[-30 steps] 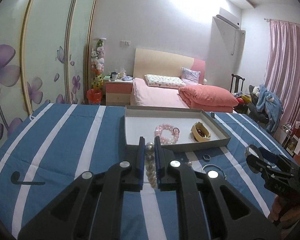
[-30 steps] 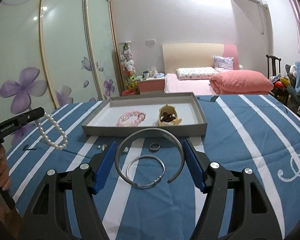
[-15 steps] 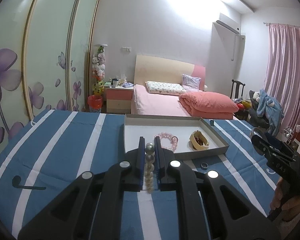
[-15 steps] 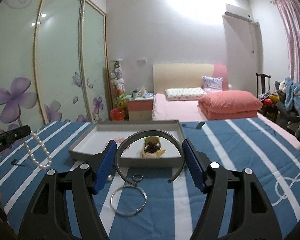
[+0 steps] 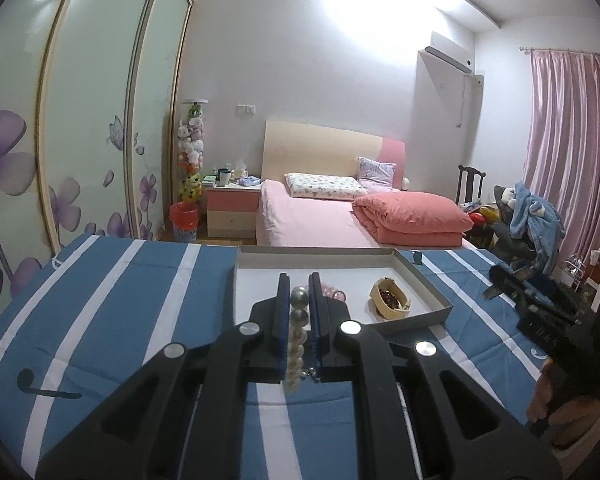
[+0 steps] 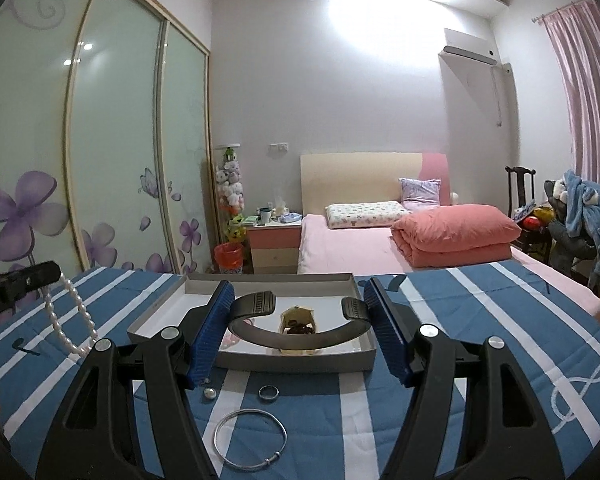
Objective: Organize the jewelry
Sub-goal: 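Lift the pearl bracelet with the left gripper while the right gripper grasps the silver cuff bangle, then carry both into the tray, drop the pearl bracelet while the right gripper sets the cuff around the watch, then lower the left gripper onto the pearl drop earrings and grasp them, then grasp and lift the round silver bangle with the right gripper while the left gripper holds the earrings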
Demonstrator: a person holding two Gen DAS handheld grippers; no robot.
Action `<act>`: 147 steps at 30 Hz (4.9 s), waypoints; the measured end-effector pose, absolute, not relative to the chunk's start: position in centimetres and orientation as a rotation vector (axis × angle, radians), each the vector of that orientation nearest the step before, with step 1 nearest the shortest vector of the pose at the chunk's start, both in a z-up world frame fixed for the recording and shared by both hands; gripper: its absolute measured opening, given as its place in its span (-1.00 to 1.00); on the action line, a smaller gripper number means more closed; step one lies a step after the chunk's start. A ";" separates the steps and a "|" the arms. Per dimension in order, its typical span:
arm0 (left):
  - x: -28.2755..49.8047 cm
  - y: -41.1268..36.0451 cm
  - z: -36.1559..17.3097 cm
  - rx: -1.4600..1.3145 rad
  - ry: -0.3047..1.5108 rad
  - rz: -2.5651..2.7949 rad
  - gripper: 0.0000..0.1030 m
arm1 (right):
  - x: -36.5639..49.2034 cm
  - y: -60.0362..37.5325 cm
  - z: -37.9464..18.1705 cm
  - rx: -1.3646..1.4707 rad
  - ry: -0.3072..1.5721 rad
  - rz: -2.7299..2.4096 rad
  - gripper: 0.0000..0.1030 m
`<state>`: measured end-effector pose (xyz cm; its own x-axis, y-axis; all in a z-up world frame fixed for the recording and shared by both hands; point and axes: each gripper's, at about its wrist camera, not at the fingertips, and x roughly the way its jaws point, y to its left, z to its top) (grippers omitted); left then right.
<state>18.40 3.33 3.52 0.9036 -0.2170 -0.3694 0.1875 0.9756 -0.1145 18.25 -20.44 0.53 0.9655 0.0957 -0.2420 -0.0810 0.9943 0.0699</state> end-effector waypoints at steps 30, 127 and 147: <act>20.7 2.1 4.2 -0.078 0.347 -0.225 -0.80 | 19.6 -21.4 2.4 0.116 0.203 0.094 0.30; 29.1 -2.2 -8.6 0.086 0.880 -0.249 -0.85 | 22.0 -23.3 -2.1 0.225 0.435 0.207 0.51; 23.8 3.3 -2.4 -0.089 0.604 -0.277 -0.88 | 20.2 -20.1 -4.9 0.120 0.604 0.311 0.51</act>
